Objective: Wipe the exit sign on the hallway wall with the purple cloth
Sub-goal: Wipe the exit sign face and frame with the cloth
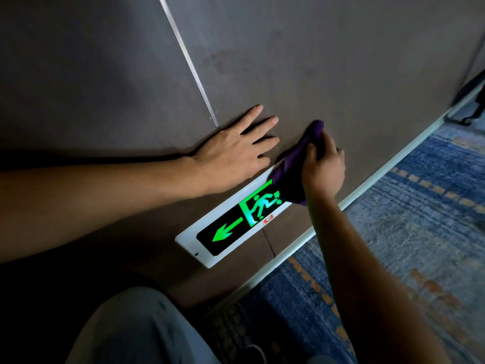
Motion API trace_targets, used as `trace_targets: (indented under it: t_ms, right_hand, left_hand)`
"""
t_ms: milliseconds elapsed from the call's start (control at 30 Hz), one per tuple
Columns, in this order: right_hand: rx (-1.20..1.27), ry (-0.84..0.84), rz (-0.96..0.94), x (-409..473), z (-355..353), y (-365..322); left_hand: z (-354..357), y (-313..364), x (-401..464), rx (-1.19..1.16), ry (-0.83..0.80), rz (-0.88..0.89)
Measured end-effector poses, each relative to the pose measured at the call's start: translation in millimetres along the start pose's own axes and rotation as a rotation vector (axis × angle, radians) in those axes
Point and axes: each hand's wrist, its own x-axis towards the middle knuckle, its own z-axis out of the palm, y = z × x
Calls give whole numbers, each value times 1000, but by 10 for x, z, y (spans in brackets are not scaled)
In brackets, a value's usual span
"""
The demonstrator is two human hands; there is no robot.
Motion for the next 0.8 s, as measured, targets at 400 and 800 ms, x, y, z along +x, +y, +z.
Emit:
trace_targets:
  t_ms: [400,800]
  right_hand:
    - [-35,-141,201,-174,63,581]
    - [-197,-38,-67,-539,233,555]
  left_hand:
    - [6,-12,-16,-36,17,7]
    - [14,-1,0,2,-36,6]
